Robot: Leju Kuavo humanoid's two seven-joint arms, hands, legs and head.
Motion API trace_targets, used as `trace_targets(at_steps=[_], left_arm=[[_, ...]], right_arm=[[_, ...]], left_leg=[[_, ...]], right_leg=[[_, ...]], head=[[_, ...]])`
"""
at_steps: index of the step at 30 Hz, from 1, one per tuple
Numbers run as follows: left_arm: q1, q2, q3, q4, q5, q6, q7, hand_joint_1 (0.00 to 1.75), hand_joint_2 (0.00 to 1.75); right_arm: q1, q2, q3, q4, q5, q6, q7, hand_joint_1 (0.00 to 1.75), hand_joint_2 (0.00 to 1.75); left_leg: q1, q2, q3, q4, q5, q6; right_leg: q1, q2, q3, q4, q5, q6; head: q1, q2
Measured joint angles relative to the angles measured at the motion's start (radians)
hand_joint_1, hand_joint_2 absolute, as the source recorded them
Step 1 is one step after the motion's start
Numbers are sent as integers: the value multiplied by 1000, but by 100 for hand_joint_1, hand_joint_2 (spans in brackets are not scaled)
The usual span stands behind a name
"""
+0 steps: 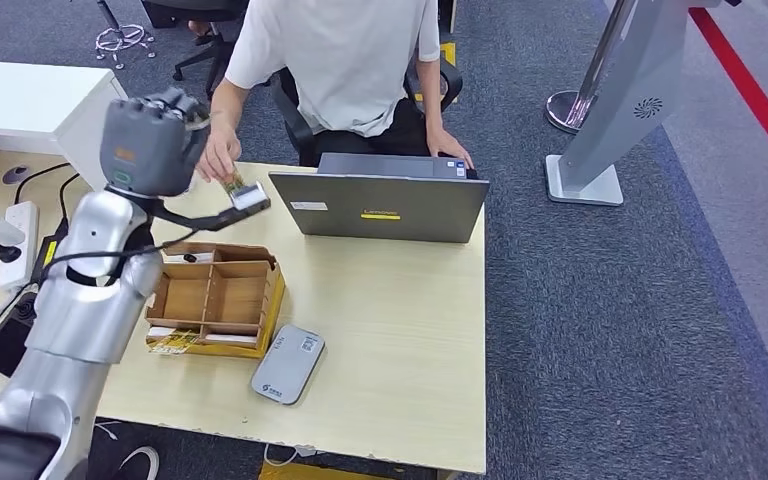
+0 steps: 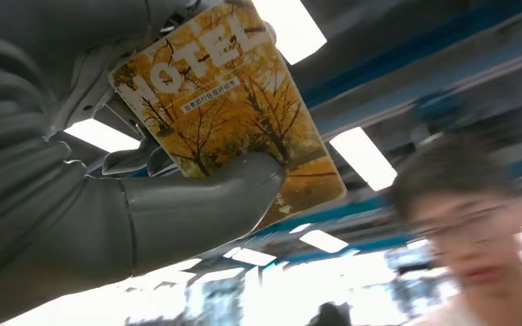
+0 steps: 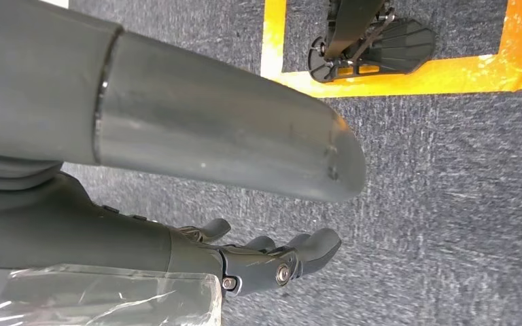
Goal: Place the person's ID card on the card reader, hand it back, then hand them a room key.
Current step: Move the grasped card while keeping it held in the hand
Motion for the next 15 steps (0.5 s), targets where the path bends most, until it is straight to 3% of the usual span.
trace_targets(at_steps=[3, 7, 15], left_arm=[[104, 0, -103, -159, -48, 1, 26, 175, 175], [188, 9, -202, -275, -77, -2, 36, 175, 175], [225, 31, -290, -327, -57, -116, 57, 175, 175]], right_arm=[[5, 2, -16, 0, -10, -2, 0, 0, 0], [9, 4, -33, 0, -15, -3, -2, 0, 0], [14, 4, -54, 0, -16, -3, -2, 0, 0]], left_leg=[[0, 1, 0, 0, -1, 1], [0, 0, 0, 0, -1, 1], [0, 0, 0, 0, 0, 1]], right_leg=[[0, 0, 0, 0, 0, 0], [0, 0, 0, 0, 0, 0], [0, -1, 0, 0, 0, 0]], head=[[0, 0], [0, 0], [0, 0]])
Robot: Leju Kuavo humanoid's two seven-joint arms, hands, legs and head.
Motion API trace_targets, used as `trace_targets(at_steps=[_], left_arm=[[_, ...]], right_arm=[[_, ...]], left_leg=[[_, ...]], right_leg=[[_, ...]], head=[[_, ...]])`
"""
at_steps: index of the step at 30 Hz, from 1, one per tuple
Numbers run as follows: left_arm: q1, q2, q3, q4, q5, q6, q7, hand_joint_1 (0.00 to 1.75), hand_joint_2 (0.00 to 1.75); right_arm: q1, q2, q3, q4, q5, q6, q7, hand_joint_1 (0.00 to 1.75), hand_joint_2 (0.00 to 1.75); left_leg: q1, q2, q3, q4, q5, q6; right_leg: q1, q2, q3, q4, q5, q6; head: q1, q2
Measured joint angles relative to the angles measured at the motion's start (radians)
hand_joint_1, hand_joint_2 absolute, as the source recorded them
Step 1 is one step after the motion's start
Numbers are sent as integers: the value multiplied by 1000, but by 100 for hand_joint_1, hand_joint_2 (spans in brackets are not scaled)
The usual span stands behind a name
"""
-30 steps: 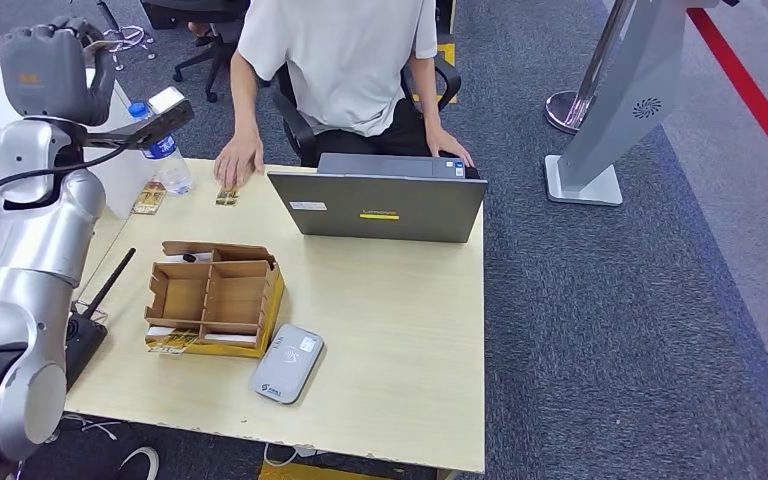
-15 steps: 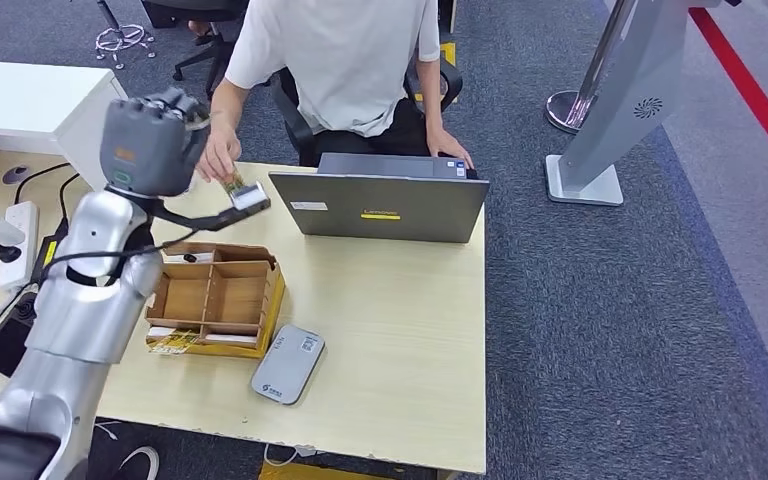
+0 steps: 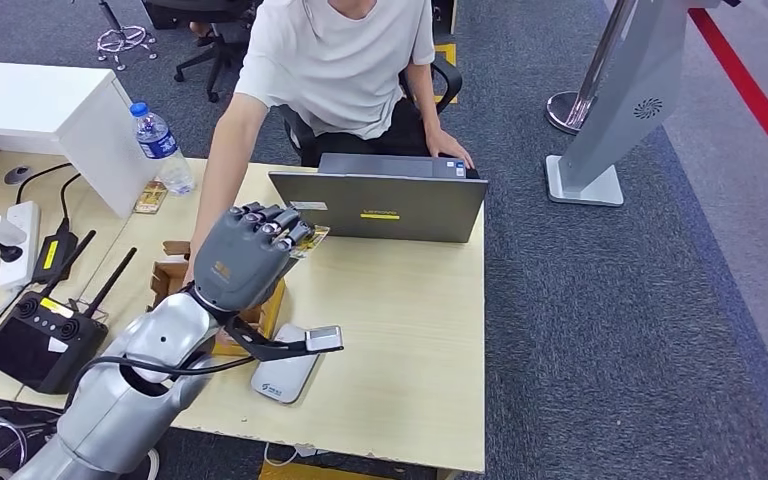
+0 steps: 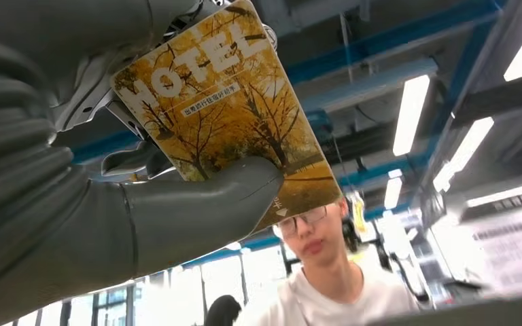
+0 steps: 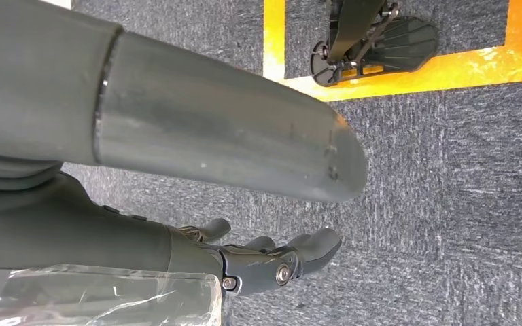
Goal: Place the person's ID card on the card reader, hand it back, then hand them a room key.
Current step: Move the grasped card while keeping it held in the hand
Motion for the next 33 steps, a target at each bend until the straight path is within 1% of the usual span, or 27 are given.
trace_targets(at_steps=[4, 6, 9, 12, 15, 20, 22, 27, 33], left_arm=[[-12, 17, -20, 2, 27, -124, 24, 175, 175], [-22, 28, -28, 8, 36, -170, 33, 175, 175], [-28, 50, -38, 20, 46, -218, 40, 175, 175], [-29, 81, -54, 26, 54, -242, 46, 175, 175], [-8, 121, -70, 22, 64, -232, 57, 175, 175], [86, 174, -72, -22, 64, -171, 76, 175, 175], [122, 188, -72, -37, 63, -150, 78, 175, 175], [194, 203, -72, -57, 47, -122, 77, 175, 175], [240, 213, -72, -58, 40, -117, 67, 175, 175]], right_arm=[[2, 1, -11, 0, -2, 0, 0, 0, 0], [2, 2, -17, 0, -6, 0, 0, 0, 0], [4, 4, -24, 0, -14, 0, 1, 0, 0], [6, 6, -30, 0, -16, -1, 2, 0, 0], [9, 8, -44, 0, -19, -4, 2, 0, 0], [14, 9, -57, 0, -20, -8, 2, 0, 0], [15, 9, -63, 0, -19, -8, 2, 0, 0], [17, 9, -71, 0, -17, -9, 2, 0, 0], [18, 9, -76, 0, -14, -11, 2, 0, 0]], left_leg=[[0, 0, 0, 0, 0, 0], [0, 0, 0, 0, 0, 0], [0, 0, 0, 0, 0, 0], [0, 0, 0, 0, 0, 0], [0, 1, 0, 0, 0, 0], [0, 0, -1, -1, 0, 0], [0, 0, -1, -1, 0, 0], [0, 0, -1, -1, 0, 0], [0, 0, -1, 0, 0, 0]], right_leg=[[0, 0, 0, 0, 0, 0], [0, 0, 0, 0, 0, 0], [0, 0, 0, 0, 0, 0], [0, 0, 0, 0, 0, 0], [0, 1, 0, 0, 0, 0], [0, 0, -1, 0, 0, 0], [0, 0, -1, 0, 0, 0], [0, 0, -1, 0, 0, 0], [0, 0, -1, 0, 0, 0]], head=[[0, 0], [0, 0], [0, 0], [0, 0], [0, 0], [0, 0], [0, 0], [0, 0], [0, 0]])
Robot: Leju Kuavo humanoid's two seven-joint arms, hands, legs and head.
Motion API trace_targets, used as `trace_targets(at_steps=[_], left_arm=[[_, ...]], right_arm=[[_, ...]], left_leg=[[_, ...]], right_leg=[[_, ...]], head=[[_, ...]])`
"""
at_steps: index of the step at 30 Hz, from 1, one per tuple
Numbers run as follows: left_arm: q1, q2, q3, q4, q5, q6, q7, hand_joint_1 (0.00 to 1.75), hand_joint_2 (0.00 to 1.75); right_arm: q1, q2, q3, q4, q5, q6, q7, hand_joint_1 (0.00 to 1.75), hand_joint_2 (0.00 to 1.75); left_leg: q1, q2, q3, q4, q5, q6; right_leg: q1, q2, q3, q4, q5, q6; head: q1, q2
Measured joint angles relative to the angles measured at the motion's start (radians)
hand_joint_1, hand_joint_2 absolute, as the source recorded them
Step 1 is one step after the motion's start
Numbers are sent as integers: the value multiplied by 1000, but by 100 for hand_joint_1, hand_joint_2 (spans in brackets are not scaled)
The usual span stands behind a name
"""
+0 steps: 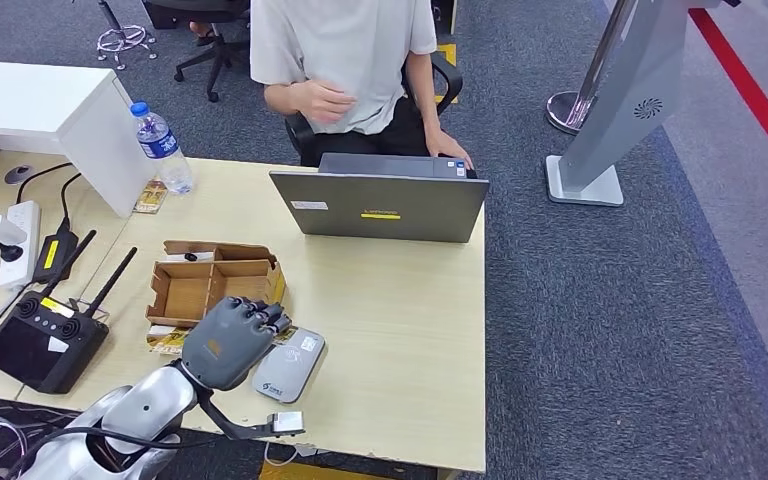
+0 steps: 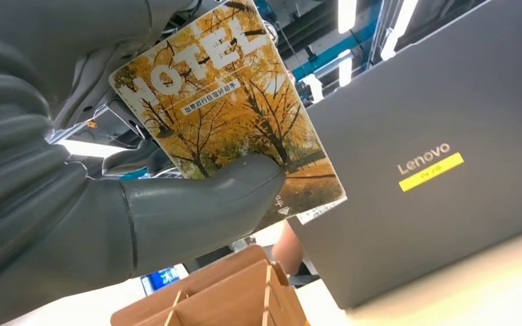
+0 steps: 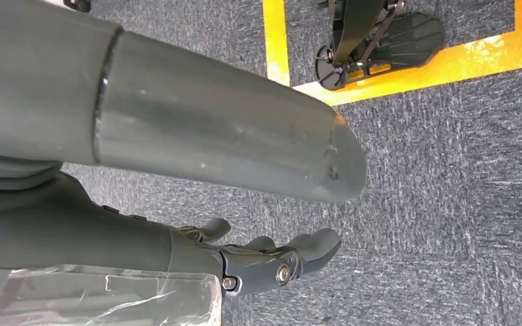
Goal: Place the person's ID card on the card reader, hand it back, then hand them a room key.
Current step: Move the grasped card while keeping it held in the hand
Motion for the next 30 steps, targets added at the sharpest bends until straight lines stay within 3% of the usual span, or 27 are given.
trace_targets(at_steps=[8, 18, 30], left_arm=[[15, -7, 0, 8, 16, -14, -10, 175, 175], [-30, -47, 0, 130, 112, -112, -63, 175, 175], [-85, -121, 0, 288, 122, -135, -61, 175, 175]], right_arm=[[0, 2, 0, 0, 7, 2, 10, 0, 0], [-1, 3, 0, 0, 42, 17, 13, 0, 0], [-2, 4, 0, 0, 58, 20, 15, 0, 0]], left_leg=[[0, 0, 0, 0, 0, 0], [0, 0, 0, 0, 0, 0], [0, 0, 0, 0, 0, 0]], right_leg=[[0, 0, 0, 0, 0, 0], [0, 0, 0, 0, 0, 0], [0, 0, 0, 0, 0, 0]], head=[[0, 0], [0, 0], [0, 0]])
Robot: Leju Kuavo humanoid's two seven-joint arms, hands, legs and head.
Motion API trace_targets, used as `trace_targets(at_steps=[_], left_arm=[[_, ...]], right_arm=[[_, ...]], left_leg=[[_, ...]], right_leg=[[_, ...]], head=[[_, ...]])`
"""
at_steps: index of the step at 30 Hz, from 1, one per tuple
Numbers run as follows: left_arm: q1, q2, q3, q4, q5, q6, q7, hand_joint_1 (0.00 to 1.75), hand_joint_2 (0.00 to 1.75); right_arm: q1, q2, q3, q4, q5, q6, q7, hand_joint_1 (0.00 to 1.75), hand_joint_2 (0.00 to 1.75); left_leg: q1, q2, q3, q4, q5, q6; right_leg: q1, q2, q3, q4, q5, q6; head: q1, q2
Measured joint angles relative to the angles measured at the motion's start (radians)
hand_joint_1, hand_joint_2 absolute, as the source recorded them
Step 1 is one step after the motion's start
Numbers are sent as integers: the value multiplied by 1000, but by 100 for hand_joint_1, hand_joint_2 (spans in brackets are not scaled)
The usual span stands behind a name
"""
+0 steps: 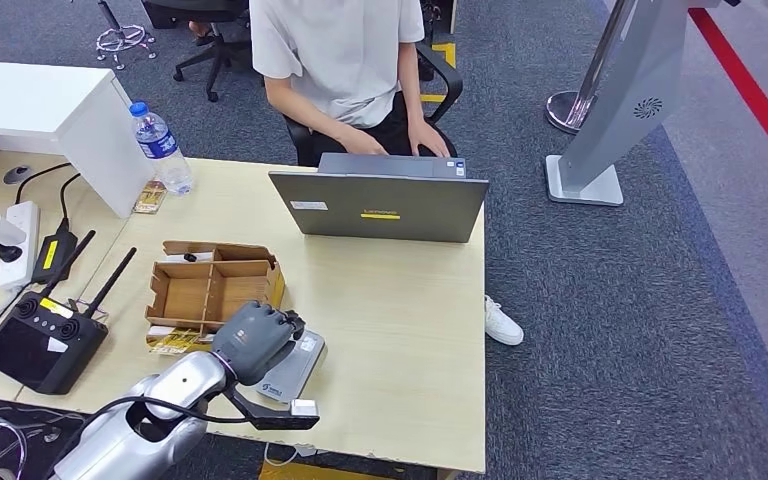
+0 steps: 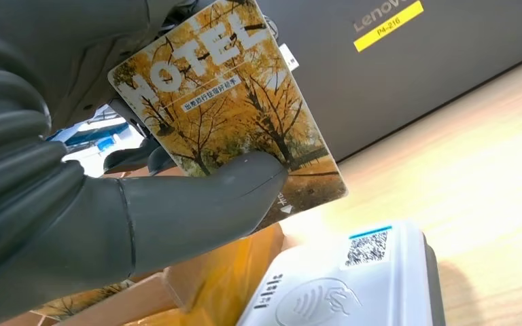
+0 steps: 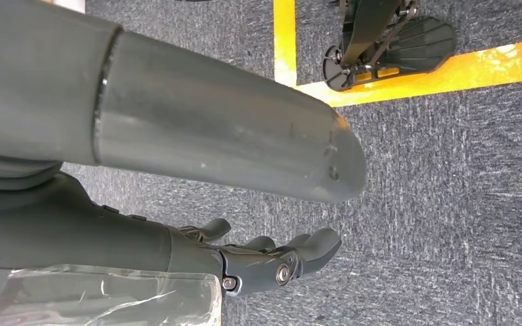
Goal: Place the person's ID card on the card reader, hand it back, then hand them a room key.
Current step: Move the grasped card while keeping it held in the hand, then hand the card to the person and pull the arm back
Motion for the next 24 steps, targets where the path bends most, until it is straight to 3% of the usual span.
trace_targets(at_steps=[10, 18, 21, 24], left_arm=[[-22, 2, -13, 60, 48, -69, 1, 175, 175], [-77, 72, -48, 63, 229, -162, -89, 175, 175], [-82, 87, -49, 33, 246, -62, -94, 175, 175], [-82, 47, -34, -25, 151, 124, -47, 175, 175]], right_arm=[[0, 0, 0, 0, 25, 10, 0, 0, 0], [0, 0, 0, 0, 53, 18, 0, 0, 0], [1, 0, 0, 0, 54, 18, -1, 0, 0], [1, 1, -3, 0, 61, 16, -3, 0, 0]], left_leg=[[0, 0, 0, 0, 0, 0], [0, -1, 2, 0, 1, -1], [0, -1, 1, 0, 2, 0], [0, -3, -1, 0, 4, 1]], right_leg=[[0, 0, 0, 0, 0, 0], [0, -1, 2, 0, 0, 0], [0, -1, 1, 0, 1, 0], [0, -4, 1, 0, 1, 1]], head=[[0, 0], [0, 0], [-1, 0], [-1, 0]])
